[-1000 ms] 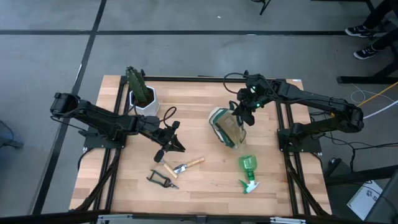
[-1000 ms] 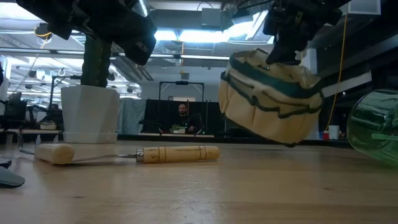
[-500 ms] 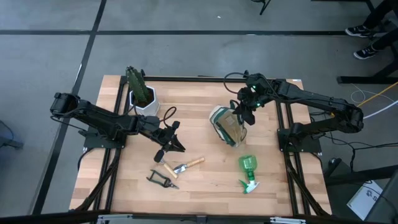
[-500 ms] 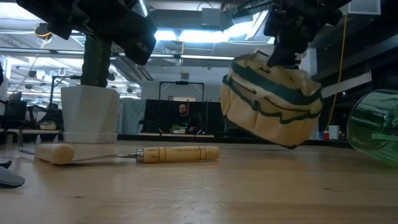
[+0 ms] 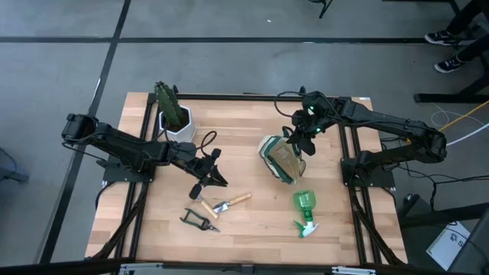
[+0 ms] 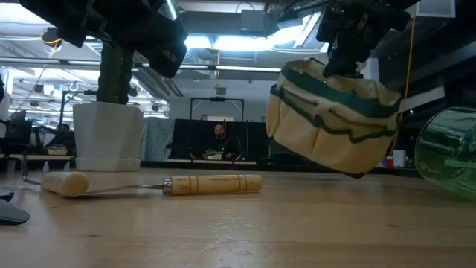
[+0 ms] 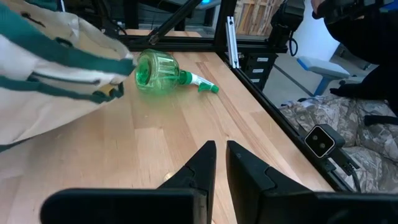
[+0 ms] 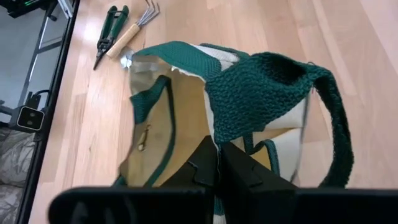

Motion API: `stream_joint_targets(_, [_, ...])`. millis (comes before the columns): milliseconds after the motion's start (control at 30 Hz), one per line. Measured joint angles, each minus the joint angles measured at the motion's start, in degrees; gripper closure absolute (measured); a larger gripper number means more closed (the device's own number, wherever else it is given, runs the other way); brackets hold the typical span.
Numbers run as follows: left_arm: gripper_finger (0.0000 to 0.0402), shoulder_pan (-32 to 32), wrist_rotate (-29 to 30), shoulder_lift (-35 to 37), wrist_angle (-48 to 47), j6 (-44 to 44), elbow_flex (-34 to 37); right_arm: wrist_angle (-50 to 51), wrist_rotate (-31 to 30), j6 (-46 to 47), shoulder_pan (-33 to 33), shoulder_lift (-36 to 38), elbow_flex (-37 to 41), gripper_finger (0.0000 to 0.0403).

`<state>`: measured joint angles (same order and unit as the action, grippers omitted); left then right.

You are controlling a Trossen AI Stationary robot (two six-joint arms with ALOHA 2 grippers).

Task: Pick & Place Garden tools in Gardening bag
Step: Move the gardening bag to the top right of the table

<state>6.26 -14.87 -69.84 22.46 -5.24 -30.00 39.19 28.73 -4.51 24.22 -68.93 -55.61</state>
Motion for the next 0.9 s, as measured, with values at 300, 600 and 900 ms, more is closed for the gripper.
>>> stream_joint_targets(300, [0.0370, 0.0, 0.0, 0.0, 0.0, 0.0, 0.0, -0.6, -0.1, 0.2, -0.1, 0.0, 0.0, 0.0389])
stream_joint_targets(600, [0.0370, 0.0, 0.0, 0.0, 0.0, 0.0, 0.0, -0.6, -0.2, 0.2, -0.1, 0.0, 0.0, 0.0389])
stream_joint_targets(900, [0.0370, 0.0, 0.0, 0.0, 0.0, 0.0, 0.0, -0.6, -0.2, 0.0, -0.1, 0.0, 0.0, 0.0388])
